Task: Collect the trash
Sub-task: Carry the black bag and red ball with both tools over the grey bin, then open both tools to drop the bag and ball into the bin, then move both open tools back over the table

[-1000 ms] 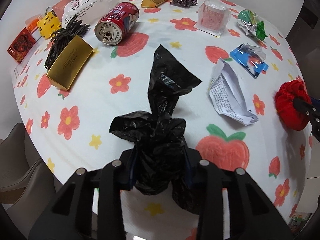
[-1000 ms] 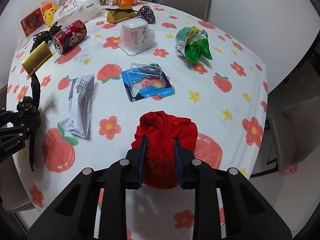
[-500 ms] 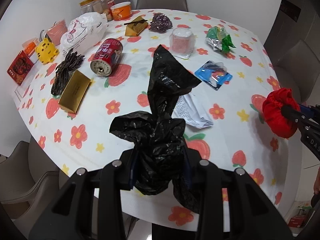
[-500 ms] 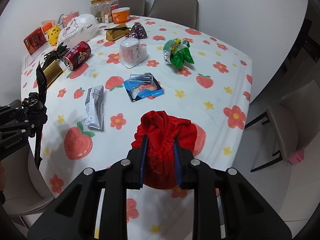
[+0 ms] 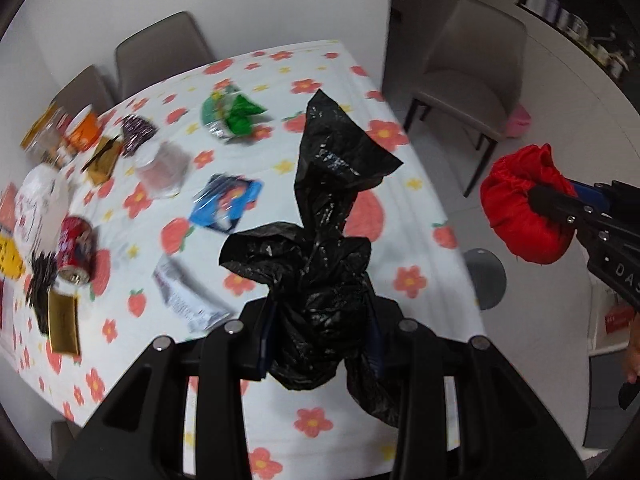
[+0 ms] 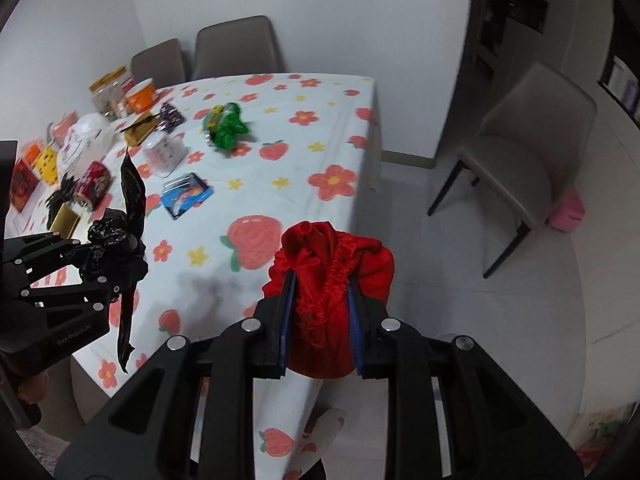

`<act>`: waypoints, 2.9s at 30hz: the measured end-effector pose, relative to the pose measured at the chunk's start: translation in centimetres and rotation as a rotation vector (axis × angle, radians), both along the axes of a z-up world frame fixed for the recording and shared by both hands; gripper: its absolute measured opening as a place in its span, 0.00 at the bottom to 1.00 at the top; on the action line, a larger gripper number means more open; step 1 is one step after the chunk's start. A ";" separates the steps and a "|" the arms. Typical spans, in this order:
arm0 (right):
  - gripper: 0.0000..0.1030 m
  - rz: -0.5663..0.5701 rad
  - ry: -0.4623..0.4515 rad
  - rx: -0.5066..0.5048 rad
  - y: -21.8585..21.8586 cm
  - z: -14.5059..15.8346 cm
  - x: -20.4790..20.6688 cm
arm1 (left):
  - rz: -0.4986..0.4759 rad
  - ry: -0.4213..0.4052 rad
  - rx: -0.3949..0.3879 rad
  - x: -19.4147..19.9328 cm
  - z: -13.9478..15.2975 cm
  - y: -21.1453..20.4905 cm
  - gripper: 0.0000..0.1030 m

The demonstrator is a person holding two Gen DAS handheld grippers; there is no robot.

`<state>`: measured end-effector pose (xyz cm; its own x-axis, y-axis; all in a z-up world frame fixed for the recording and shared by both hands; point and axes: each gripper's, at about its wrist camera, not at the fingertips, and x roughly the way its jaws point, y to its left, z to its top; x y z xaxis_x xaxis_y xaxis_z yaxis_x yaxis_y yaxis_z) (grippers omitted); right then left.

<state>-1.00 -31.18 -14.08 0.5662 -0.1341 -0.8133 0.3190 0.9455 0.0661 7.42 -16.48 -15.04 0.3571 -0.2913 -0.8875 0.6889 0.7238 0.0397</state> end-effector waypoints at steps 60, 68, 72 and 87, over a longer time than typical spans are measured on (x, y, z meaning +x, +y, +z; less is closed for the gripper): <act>0.41 -0.624 0.183 0.204 -31.1 -30.4 -21.6 | -0.698 0.134 0.264 -19.6 -32.2 -40.7 0.39; 0.41 -0.663 0.195 0.197 -31.2 -29.3 -23.5 | -0.705 0.129 0.258 -20.5 -31.8 -43.1 0.67; 0.41 -0.670 0.192 0.188 -31.1 -28.2 -23.9 | -0.695 0.131 0.247 -20.5 -30.5 -43.0 0.73; 0.41 -0.430 0.134 0.135 -26.0 -15.6 -19.8 | -0.515 0.103 0.151 -16.4 -15.4 -34.2 0.73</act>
<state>-20.76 -57.20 -29.65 0.3709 -0.2218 -0.9018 0.6942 0.7112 0.1105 -8.96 -50.71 -30.44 0.1114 -0.2724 -0.9557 0.9584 0.2836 0.0308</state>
